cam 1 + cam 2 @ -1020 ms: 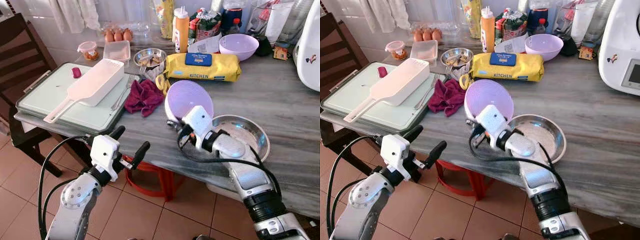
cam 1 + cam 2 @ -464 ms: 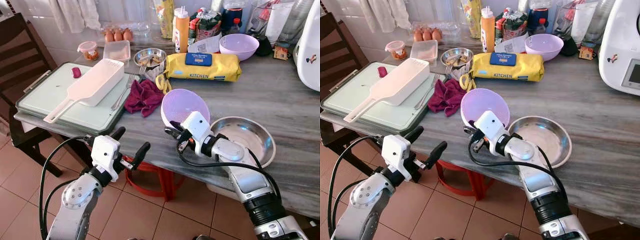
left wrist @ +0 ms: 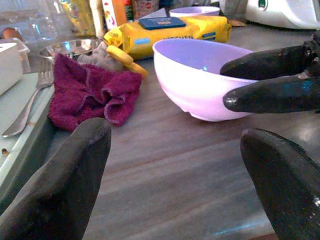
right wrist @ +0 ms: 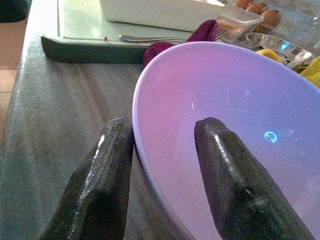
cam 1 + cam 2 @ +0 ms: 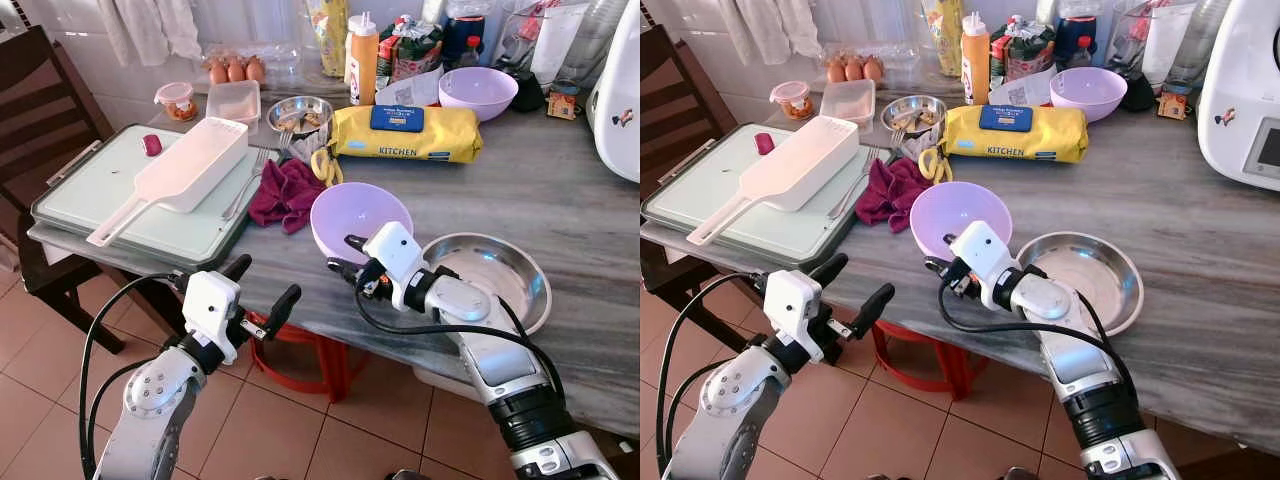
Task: Setting the table
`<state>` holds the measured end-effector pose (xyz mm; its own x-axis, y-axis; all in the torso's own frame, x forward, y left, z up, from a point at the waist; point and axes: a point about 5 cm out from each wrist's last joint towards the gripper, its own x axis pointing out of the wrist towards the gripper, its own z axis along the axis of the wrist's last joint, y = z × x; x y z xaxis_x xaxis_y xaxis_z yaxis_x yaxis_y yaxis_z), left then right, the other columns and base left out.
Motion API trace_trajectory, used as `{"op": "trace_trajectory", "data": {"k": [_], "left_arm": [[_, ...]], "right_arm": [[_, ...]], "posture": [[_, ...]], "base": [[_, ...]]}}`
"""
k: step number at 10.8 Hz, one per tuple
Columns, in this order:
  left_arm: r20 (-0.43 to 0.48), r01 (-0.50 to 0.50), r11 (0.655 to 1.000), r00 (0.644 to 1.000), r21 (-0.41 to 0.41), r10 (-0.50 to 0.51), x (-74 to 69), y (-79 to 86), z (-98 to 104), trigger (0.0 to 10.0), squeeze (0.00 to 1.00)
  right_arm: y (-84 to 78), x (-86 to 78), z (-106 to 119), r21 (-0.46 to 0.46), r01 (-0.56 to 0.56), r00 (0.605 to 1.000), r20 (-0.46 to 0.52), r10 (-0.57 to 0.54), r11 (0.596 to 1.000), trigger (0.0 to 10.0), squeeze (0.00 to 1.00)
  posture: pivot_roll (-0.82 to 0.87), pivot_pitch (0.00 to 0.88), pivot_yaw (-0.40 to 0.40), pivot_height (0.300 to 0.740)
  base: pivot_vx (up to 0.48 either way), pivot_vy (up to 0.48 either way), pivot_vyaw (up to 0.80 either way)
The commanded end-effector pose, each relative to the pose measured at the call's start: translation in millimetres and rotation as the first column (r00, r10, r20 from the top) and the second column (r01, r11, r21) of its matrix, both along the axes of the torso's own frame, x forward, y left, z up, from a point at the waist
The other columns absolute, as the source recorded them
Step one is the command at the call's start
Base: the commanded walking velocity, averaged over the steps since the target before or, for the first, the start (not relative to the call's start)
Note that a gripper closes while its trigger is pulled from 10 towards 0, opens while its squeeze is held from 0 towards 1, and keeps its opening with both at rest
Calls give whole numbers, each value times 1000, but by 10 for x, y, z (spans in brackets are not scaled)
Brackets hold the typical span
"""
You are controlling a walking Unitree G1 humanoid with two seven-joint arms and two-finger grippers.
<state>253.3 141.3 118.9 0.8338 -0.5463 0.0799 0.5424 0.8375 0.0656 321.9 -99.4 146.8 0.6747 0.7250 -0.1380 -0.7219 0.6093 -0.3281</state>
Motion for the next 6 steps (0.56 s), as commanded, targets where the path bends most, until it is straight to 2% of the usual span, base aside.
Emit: {"op": "trace_trajectory", "data": {"k": [1, 6], "left_arm": [[9, 20, 1000, 1000, -13, -20, -9, 0, 32, 10000, 0], [-5, 119, 991, 993, -60, -119, -50, -43, 40, 10000, 0]], "right_arm": [[30, 17, 106, 12, -11, 999, 46, 10, 1000, 10000, 1000], [-31, 85, 261, 58, 40, 995, 94, -45, 998, 10000, 1000]], "posture": [[-71, 130, 98, 740], [-73, 119, 102, 740]], "base": [[0, 0, 0], [0, 0, 0]]}}
